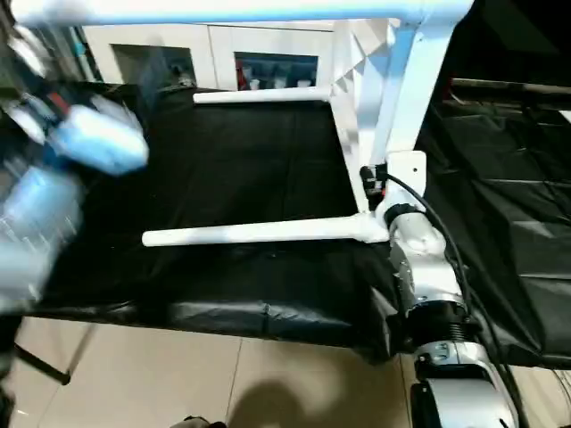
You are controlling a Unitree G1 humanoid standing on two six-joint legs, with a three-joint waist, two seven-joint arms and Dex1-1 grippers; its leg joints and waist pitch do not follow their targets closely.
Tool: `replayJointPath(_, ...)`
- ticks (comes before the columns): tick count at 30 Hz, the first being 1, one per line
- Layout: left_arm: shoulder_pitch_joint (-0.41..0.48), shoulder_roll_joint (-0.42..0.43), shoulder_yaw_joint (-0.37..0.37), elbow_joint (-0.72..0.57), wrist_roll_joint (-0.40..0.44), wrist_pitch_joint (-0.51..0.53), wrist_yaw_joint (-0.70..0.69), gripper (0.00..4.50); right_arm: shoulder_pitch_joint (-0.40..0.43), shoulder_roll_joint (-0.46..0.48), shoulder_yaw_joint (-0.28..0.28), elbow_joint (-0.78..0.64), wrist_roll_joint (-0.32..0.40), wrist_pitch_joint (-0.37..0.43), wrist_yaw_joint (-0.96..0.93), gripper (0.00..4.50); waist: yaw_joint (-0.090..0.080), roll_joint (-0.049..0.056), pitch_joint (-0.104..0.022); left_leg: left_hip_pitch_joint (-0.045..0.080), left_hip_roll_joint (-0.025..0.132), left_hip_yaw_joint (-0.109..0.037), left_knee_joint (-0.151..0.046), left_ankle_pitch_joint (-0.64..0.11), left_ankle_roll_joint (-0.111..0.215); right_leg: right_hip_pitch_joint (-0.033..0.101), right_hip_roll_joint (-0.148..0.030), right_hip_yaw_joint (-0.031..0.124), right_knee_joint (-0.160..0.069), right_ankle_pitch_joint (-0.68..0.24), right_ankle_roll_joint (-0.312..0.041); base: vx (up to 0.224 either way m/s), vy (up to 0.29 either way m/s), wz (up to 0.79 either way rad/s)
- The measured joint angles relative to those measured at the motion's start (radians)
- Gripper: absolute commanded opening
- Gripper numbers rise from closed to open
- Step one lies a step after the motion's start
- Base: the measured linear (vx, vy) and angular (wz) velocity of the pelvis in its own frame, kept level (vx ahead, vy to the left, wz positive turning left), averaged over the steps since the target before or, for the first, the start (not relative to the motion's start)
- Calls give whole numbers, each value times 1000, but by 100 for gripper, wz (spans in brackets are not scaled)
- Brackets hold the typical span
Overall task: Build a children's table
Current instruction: Flip table
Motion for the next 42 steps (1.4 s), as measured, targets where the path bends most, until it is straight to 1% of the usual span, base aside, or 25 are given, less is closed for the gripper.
replayJointPath(2, -24, 7, 0, 29, 3, 2, 0, 450, 0, -3, -1, 0, -2, -3, 0, 190, 9, 2, 1, 0, 0, 0, 0, 0, 0, -1, 0, 0, 0, 0, 0, 0, 0, 0)
replayJointPath(6, -51, 15, -16, 131, 25, 17, -10, 450, -1, -8, 2, -3, -19, -10, 0, 190, 14, 5, 2, -4, 0, 0, 1, 1, 1, -5, 0, 1, 2, 0, 0, 0, 0, 0)
replayJointPath(7, -61, 17, -24, 154, 30, 28, -17, 450, -1, -12, 3, -6, -20, -10, 0, 190, 14, 6, 2, -7, 0, 0, 2, 2, 3, -8, 0, 1, 4, 0, 0, 0, 0, 0)
replayJointPath(8, -71, 20, -29, 179, 38, 41, -27, 450, -1, -15, 3, -11, -20, -13, 1, 190, 15, 7, 2, -14, 0, 0, 4, 4, 5, -15, 0, 1, 7, 1, 0, 0, 0, 0)
replayJointPath(9, -78, 20, -32, 202, 38, 49, -38, 450, -1, -19, 4, -13, -21, -13, 3, 190, 15, 7, 3, -15, 0, 0, 7, 4, 5, -17, 0, 2, 10, 0, 0, 0, 0, 0)
replayJointPath(13, -99, 31, -52, 290, 44, 54, -58, 450, -1, -41, 6, -17, -25, -13, 19, 190, 17, 13, 6, -16, 0, 0, 9, 4, 6, -17, -1, 2, 11, 0, 0, 0, 0, 0)
replayJointPath(17, -127, 34, -46, 319, 41, 60, -49, 450, -1, -65, 7, -37, -30, -13, 32, 190, 24, 19, 10, -16, 0, 0, 9, 4, 6, -18, -1, 2, 13, 0, 0, 0, 0, 0)
replayJointPath(19, -147, 34, -46, 338, 38, 62, -38, 450, -1, -72, 7, -49, -33, -13, 39, 190, 26, 20, 10, -17, 0, 0, 9, 4, 6, -20, -1, 1, 14, 0, -1, 0, 0, 0)
replayJointPath(20, -157, 34, -40, 347, 33, 60, -37, 423, -1, -77, 8, -54, -34, -13, 43, 190, 26, 20, 10, -17, 0, 0, 9, 4, 7, -20, -1, 2, 15, 0, -1, 0, 0, 0)
replayJointPath(22, -160, 34, -32, 356, 25, 58, -36, 417, -1, -82, 10, -56, -38, -13, 46, 190, 27, 20, 10, -18, 0, 0, 9, 5, 8, -20, -1, 2, 15, 0, -1, 0, 0, 0)
replayJointPath(24, -176, 34, -31, 374, 25, 56, -26, 417, -1, -88, 14, -58, -39, -14, 49, 190, 27, 20, 10, -21, 0, 0, 11, 5, 9, -22, -1, 1, 15, 0, -1, 0, 0, 0)
replayJointPath(25, -186, 35, -30, 380, 25, 55, -21, 393, -1, -92, 14, -58, -39, -14, 52, 190, 29, 20, 10, -24, 0, 0, 12, 7, 11, -24, -1, 1, 16, 0, -1, 0, 0, 0)
replayJointPath(26, -197, 38, -29, 386, 26, 53, -9, 393, -1, -99, 15, -60, -39, -14, 56, 190, 29, 20, 9, -27, 0, 0, 14, 8, 13, -27, -1, 1, 16, 0, -1, 0, 0, 0)
replayJointPath(27, -203, 41, -29, 388, 27, 53, -4, 377, -1, -105, 17, -62, -40, -14, 58, 190, 30, 21, 10, -29, 0, 0, 15, 8, 14, -29, -1, 2, 17, 0, 0, 0, 0, 0)
replayJointPath(28, -210, 41, -29, 395, 26, 51, -4, 371, -1, -110, 18, -66, -41, -15, 60, 190, 30, 21, 10, -31, 0, 0, 16, 8, 14, -30, -1, 2, 17, 1, 0, 0, 0, 0)
replayJointPath(30, -213, 43, -28, 402, 23, 51, -5, 366, -6, -114, 18, -77, -55, -15, 63, 190, 30, 21, 10, -32, 0, 0, 18, 8, 15, -31, -1, 2, 17, 1, 0, 0, 0, 0)
replayJointPath(33, -213, 43, -28, 404, 13, 46, -12, 333, -27, -129, 27, -81, -66, -15, 66, 190, 29, 21, 10, -33, 0, 0, 19, 8, 15, -32, -1, 2, 17, 1, 0, 0, 0, 0)
replayJointPath(36, -189, 30, -25, 379, -12, 46, -23, 310, -50, -167, 35, -82, -79, -14, 84, 190, 35, 21, 10, -33, 0, 0, 19, 8, 16, -31, -2, 2, 17, 1, 0, 0, 0, 0)
replayJointPath(37, -177, 25, -23, 364, -19, 46, -27, 310, -55, -183, 36, -83, -80, -14, 91, 190, 36, 21, 10, -33, 0, 0, 20, 8, 16, -31, -2, 2, 17, 1, 0, 0, 0, 0)
replayJointPath(39, -138, 5, -16, 325, -37, 48, -32, 290, -80, -222, 40, -83, -92, -13, 119, 190, 41, 24, 9, -34, 0, 0, 21, 7, 17, -31, -2, 1, 17, 1, 0, 0, 0, 0)
replayJointPath(40, -127, -2, -12, 314, -46, 49, -32, 290, -94, -237, 42, -83, -100, -11, 131, 190, 43, 24, 9, -34, 0, 0, 21, 8, 17, -31, -2, 1, 18, 2, 0, 0, 0, 0)
replayJointPath(41, -119, -5, -9, 305, -55, 52, -32, 276, -110, -256, 43, -83, -107, -10, 142, 190, 48, 24, 9, -34, 0, 0, 21, 8, 18, -30, -2, 0, 18, 2, 0, 0, 0, 0)
replayJointPath(42, -114, -7, -7, 303, -61, 55, -33, 276, -123, -268, 45, -83, -114, -10, 150, 190, 50, 24, 9, -33, 1, 0, 21, 8, 19, -30, -2, 0, 18, 2, 0, 0, 0, 0)
